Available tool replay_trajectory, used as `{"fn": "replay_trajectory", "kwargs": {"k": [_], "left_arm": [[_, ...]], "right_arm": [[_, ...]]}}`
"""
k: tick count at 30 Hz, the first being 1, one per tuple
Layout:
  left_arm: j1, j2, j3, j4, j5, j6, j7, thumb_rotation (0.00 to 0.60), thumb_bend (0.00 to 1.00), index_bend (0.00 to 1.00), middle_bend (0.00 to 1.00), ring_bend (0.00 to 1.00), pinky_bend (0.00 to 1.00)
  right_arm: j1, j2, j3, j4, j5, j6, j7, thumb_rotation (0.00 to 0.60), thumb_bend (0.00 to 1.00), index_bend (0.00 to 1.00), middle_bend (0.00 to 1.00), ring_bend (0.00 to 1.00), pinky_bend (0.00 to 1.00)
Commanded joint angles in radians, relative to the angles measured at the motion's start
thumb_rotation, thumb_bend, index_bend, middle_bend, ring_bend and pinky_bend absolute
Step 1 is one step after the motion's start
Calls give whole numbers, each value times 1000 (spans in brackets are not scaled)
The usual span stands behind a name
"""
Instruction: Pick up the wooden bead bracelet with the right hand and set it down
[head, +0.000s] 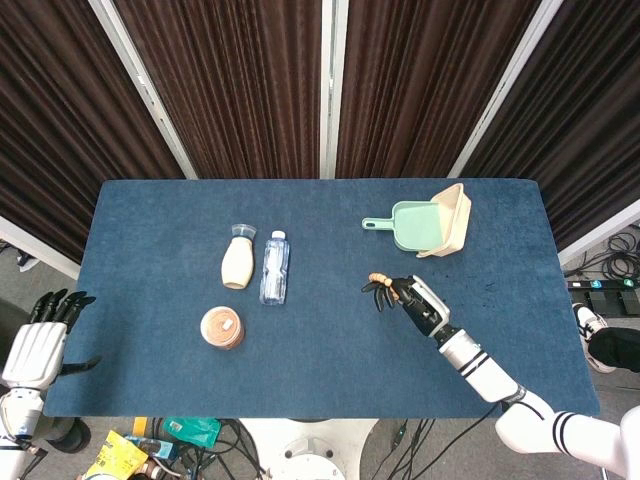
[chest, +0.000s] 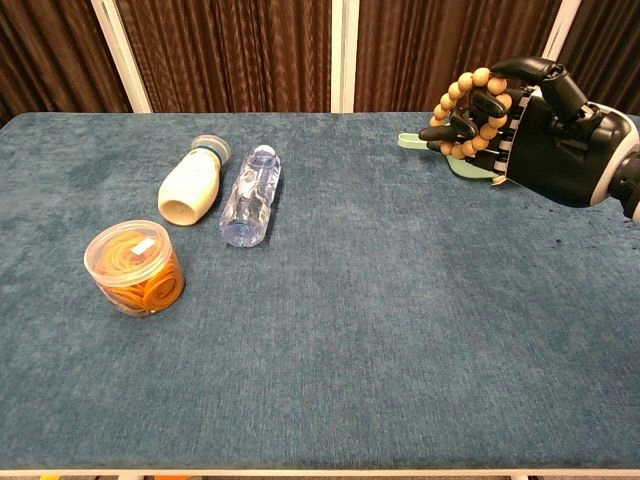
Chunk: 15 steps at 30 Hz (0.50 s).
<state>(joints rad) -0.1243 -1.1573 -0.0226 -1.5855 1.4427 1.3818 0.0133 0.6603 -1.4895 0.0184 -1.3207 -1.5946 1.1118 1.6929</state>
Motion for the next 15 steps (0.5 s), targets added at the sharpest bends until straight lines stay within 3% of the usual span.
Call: {"fn": "replay_trajectory", "kwargs": {"k": [1, 7, 15], "left_arm": [[1, 0, 0, -1, 1, 3, 0, 600, 34, 181, 127, 25, 23], [1, 1, 0, -3, 6, 6, 1, 600, 35, 177, 128, 25, 23], [6, -7, 5, 13, 14, 13, -10, 600, 34, 177, 127, 24, 23]], "right_arm": [[-2, 3, 0, -2, -2, 4, -5, 285, 626, 738, 646, 305, 0], [-10, 7, -2, -6, -5, 18, -31, 289, 654, 736, 646, 306, 0], [-9, 12, -6, -6, -21, 30, -47, 290, 833, 625, 599, 279, 0]]}}
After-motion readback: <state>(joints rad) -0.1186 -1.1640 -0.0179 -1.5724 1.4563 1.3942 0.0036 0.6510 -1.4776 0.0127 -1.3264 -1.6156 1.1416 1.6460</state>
